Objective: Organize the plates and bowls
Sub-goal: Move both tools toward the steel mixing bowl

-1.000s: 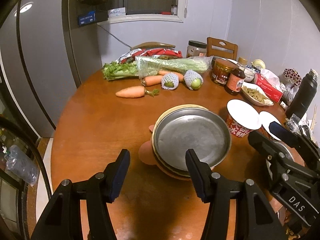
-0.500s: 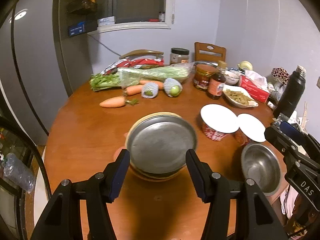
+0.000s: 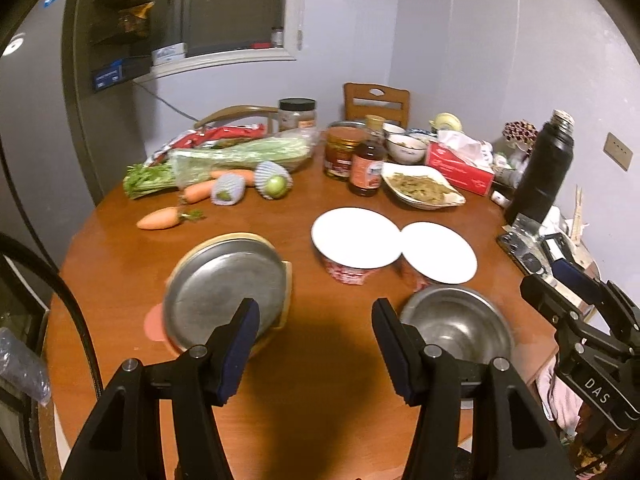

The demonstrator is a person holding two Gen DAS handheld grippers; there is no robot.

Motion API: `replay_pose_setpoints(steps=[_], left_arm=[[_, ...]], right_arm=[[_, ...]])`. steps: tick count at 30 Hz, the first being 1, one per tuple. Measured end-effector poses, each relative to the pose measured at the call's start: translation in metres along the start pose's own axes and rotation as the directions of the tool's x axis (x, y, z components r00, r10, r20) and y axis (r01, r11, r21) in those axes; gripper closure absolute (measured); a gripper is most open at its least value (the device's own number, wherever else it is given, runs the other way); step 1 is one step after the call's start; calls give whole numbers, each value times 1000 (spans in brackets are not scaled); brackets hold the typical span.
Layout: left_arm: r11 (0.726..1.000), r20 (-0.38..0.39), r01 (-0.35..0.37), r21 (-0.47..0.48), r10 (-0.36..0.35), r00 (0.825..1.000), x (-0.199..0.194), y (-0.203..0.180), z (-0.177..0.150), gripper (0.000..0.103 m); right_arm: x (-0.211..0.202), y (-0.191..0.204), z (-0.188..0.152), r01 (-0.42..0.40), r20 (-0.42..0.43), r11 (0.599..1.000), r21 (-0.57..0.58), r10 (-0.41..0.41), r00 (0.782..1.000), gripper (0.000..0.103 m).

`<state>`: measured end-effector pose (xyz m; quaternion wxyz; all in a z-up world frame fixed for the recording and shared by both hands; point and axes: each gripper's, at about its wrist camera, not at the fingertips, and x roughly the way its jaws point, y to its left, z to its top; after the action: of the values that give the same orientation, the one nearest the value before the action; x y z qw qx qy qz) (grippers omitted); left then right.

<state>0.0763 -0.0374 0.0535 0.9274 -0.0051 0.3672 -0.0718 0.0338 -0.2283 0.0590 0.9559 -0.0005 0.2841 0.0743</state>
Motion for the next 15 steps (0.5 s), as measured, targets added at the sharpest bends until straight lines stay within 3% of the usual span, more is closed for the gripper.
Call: replay_pose_setpoints(steps=[15], left_arm=[[999,-61,32,31,-30,998,30,-41,-10,45]], right_arm=[[9,-49,-26,24,-76,999,38,-21,997,39]])
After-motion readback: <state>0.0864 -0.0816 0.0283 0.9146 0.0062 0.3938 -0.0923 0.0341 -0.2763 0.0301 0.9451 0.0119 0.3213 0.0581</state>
